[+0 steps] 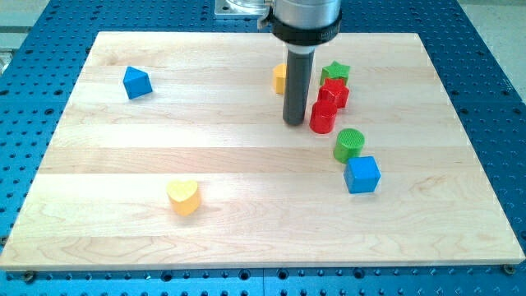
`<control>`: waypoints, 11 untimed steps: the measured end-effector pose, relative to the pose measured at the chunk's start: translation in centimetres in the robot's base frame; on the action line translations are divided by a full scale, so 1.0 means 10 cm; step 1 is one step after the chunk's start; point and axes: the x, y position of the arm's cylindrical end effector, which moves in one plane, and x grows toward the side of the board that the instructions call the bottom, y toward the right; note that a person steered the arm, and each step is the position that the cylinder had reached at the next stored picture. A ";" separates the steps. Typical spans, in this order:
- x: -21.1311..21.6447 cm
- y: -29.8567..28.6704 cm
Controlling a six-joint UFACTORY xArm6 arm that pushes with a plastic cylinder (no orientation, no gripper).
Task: Push the cube right above the heart
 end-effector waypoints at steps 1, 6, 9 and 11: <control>0.11 0.03; 2.05 0.33; 1.27 1.71; 1.30 0.17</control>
